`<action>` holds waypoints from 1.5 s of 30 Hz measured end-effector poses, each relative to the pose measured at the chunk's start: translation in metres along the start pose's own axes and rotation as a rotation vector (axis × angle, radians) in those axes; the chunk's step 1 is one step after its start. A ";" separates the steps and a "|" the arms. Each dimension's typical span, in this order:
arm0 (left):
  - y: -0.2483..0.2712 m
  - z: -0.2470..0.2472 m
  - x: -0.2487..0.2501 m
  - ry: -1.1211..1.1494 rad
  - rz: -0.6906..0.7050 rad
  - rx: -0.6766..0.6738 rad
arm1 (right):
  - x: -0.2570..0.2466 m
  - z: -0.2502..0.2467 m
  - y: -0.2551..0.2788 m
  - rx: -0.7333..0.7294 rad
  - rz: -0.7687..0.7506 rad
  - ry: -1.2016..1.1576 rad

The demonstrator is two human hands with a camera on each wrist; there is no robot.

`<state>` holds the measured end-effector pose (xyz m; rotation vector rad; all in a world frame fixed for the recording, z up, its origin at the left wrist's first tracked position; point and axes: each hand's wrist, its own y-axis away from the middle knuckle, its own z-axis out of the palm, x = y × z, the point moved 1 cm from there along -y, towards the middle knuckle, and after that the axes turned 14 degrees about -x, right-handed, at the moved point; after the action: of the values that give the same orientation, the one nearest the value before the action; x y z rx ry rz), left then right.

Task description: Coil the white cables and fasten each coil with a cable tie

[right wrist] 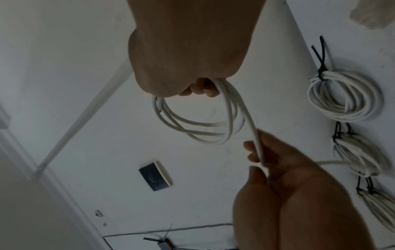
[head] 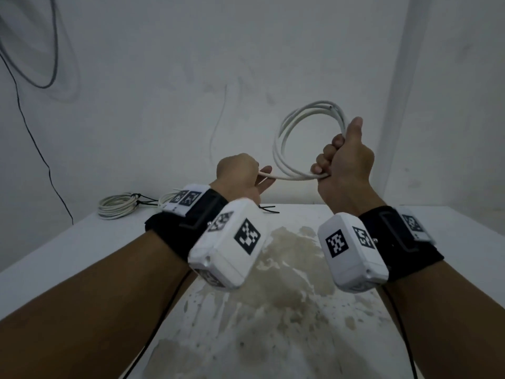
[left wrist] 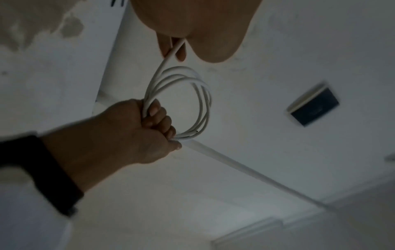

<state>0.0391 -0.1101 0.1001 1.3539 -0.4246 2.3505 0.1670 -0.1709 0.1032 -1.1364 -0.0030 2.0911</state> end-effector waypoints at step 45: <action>-0.029 -0.041 0.055 -1.224 0.692 -0.151 | 0.065 -0.039 -0.016 0.383 0.339 -0.026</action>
<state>-0.0028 -0.0560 0.1300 2.7469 -1.5466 1.4778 0.1833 -0.1325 0.0375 -0.9206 0.5900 2.2686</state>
